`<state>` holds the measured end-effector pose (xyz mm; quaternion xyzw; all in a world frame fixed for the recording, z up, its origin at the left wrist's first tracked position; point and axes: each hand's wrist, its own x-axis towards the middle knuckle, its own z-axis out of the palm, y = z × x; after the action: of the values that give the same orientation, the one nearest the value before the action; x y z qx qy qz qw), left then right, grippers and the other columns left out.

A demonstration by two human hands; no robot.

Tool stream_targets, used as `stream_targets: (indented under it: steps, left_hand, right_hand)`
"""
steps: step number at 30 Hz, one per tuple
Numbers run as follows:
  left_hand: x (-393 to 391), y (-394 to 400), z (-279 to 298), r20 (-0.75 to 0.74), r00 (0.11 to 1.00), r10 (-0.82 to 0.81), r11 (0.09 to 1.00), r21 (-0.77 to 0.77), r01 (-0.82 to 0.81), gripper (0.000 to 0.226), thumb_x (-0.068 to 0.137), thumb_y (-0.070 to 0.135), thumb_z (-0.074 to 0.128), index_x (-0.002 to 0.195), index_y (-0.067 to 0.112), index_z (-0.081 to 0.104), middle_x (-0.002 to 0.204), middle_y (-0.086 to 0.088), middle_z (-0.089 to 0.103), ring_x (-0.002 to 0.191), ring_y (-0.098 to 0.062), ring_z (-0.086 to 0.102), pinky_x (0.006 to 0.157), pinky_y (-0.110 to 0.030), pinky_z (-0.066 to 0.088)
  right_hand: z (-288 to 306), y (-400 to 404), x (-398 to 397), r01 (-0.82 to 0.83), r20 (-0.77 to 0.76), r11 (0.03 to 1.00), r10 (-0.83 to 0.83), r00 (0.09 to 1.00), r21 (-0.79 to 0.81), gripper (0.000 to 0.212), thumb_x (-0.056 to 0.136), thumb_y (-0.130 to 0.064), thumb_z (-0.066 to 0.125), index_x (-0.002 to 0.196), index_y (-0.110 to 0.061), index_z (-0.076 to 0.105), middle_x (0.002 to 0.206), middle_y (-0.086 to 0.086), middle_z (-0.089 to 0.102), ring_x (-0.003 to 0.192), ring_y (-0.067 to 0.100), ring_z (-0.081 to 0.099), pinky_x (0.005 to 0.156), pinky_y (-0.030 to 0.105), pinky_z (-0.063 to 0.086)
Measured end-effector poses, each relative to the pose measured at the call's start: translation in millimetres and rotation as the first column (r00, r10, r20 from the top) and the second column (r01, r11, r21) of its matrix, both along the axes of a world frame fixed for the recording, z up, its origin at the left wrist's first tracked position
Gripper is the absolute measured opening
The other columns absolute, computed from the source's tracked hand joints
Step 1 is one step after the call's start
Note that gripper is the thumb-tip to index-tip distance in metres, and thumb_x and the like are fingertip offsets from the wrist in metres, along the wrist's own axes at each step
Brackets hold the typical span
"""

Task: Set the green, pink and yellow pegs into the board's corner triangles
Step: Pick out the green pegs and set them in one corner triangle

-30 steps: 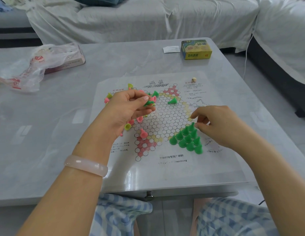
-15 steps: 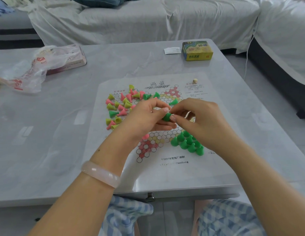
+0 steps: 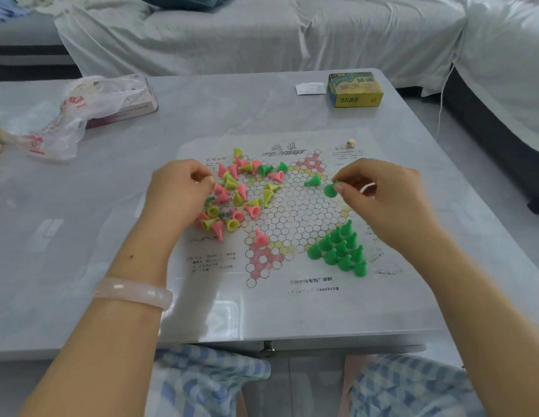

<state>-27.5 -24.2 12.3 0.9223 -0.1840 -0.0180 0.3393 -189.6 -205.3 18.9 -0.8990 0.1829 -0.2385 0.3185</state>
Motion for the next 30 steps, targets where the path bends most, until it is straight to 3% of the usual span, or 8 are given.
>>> stream_targets:
  steps: [4, 7, 11, 15, 20, 30]
  left_hand:
    - [7, 7, -9, 0.038, 0.999, -0.027, 0.979, 0.204, 0.019, 0.021, 0.086, 0.013, 0.056, 0.103, 0.013, 0.068, 0.116, -0.009, 0.061, 0.08, -0.02, 0.046, 0.075, -0.029, 0.038]
    - [6, 5, -12, 0.026, 0.999, -0.021, 0.973, 0.23, 0.015, 0.023, 0.086, 0.014, 0.056, 0.107, 0.011, 0.066, 0.119, -0.01, 0.06, 0.095, -0.026, 0.054, 0.081, -0.031, 0.04]
    - [5, 1, -12, -0.001, 1.0, -0.018, 0.965, 0.263, 0.018, 0.026, 0.086, 0.011, 0.056, 0.11, 0.007, 0.065, 0.12, -0.012, 0.061, 0.109, -0.03, 0.054, 0.086, -0.033, 0.042]
    - [5, -1, -13, -0.004, 1.0, 0.001, 0.965, 0.264, 0.0, 0.022, 0.085, 0.005, 0.055, 0.103, 0.005, 0.067, 0.118, -0.012, 0.062, 0.106, -0.028, 0.054, 0.079, -0.031, 0.04]
    - [4, -1, -12, 0.046, 0.999, 0.027, 0.973, 0.227, -0.036, 0.016, 0.086, 0.011, 0.055, 0.098, 0.009, 0.066, 0.107, -0.01, 0.064, 0.081, -0.02, 0.046, 0.068, -0.03, 0.036]
    - [4, -1, -10, 0.109, 0.994, 0.024, 0.994, 0.099, -0.035, 0.014, 0.087, 0.015, 0.056, 0.093, 0.009, 0.067, 0.099, -0.009, 0.065, 0.081, -0.018, 0.05, 0.069, -0.03, 0.036]
  right_hand:
    - [-2, -13, -2, 0.101, -0.028, 0.993, -0.099, 0.995, 0.055, 0.012, 0.081, -0.01, 0.06, 0.079, -0.022, 0.064, 0.068, -0.021, 0.059, 0.066, -0.009, 0.055, 0.062, -0.002, 0.039]
    - [-4, -17, -3, 0.115, -0.112, 0.989, -0.104, 0.988, 0.094, 0.01, 0.082, -0.013, 0.06, 0.082, -0.021, 0.066, 0.073, -0.015, 0.062, 0.071, -0.003, 0.056, 0.059, -0.002, 0.038]
    - [-6, -21, -3, 0.139, -0.179, 0.98, -0.113, 0.977, 0.143, 0.01, 0.083, -0.016, 0.059, 0.082, -0.023, 0.065, 0.076, -0.012, 0.063, 0.072, -0.002, 0.056, 0.058, 0.011, 0.038]
    - [-9, -23, -2, 0.139, -0.238, 0.977, -0.099, 0.966, 0.159, 0.008, 0.082, -0.016, 0.061, 0.08, -0.022, 0.066, 0.077, -0.01, 0.064, 0.075, 0.002, 0.058, 0.063, 0.014, 0.042]
    - [-13, -26, 0, 0.147, -0.298, 0.974, -0.09, 0.95, 0.174, 0.008, 0.081, -0.016, 0.062, 0.077, -0.022, 0.066, 0.075, -0.011, 0.062, 0.072, 0.0, 0.056, 0.06, 0.014, 0.042]
    - [-16, -28, -1, 0.091, -0.394, 0.984, -0.022, 0.919, 0.156, 0.006, 0.083, -0.022, 0.061, 0.085, -0.021, 0.067, 0.079, -0.013, 0.06, 0.08, 0.006, 0.055, 0.061, 0.012, 0.038]
